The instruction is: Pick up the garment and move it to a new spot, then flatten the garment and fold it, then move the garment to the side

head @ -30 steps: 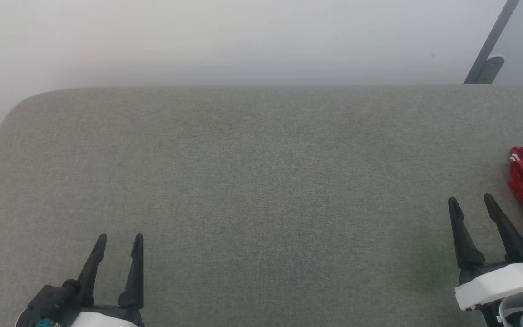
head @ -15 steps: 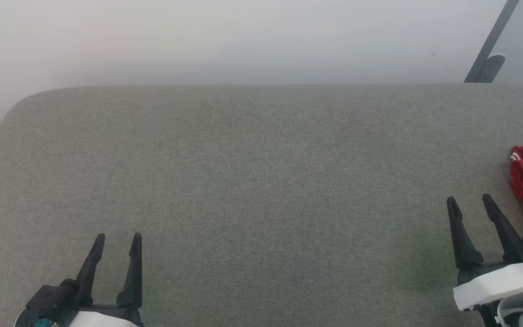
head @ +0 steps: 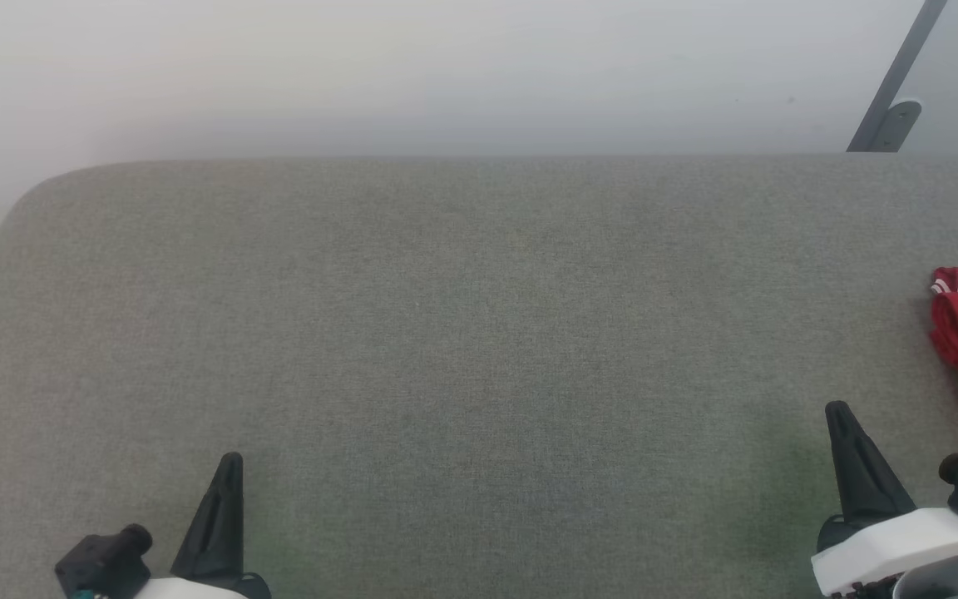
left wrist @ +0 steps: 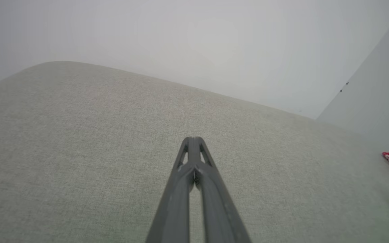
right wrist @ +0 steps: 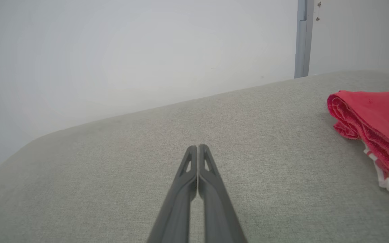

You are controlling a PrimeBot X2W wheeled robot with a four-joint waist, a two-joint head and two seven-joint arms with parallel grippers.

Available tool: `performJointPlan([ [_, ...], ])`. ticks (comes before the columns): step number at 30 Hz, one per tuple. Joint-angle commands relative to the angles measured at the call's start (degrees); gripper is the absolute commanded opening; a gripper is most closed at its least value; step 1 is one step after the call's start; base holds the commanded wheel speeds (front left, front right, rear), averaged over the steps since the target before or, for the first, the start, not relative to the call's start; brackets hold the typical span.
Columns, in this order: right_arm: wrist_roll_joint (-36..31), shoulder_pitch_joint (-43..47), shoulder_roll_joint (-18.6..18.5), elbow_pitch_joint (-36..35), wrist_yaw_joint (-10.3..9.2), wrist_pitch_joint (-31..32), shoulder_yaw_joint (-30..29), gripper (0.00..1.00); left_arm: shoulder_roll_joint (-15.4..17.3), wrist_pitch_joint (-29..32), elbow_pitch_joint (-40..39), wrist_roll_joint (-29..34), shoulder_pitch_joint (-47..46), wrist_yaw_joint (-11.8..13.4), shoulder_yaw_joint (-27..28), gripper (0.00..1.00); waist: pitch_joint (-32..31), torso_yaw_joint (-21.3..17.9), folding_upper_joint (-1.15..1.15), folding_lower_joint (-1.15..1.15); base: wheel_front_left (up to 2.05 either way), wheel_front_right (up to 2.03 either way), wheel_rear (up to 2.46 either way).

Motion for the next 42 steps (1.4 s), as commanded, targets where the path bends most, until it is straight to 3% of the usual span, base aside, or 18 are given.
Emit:
performJointPlan([
  [1,2.97,-1.43,-0.04,-0.5,0.01,0.68,-0.45,0.0,0.32,0.72,-0.49,-3.38,-1.29,0.04,0.23,0.0,-0.06,-0.05,0.0,0.0,0.0,0.0,0.0],
  [19,18.05,-2.95,1.88,0.52,0.0,4.52,-1.75,0.0,-0.13,4.74,1.33,-20.03,-4.06,-0.02,0.51,0.0,-0.6,-0.46,0.0,0.0,0.0,0.0,0.0],
  [42,33.4,-4.36,3.95,1.64,-0.01,8.51,-3.2,0.0,-0.84,9.12,2.75,-36.67,-6.79,-0.05,1.13,0.0,-1.28,-0.99,0.0,0.0,0.0,0.0,0.0],
])
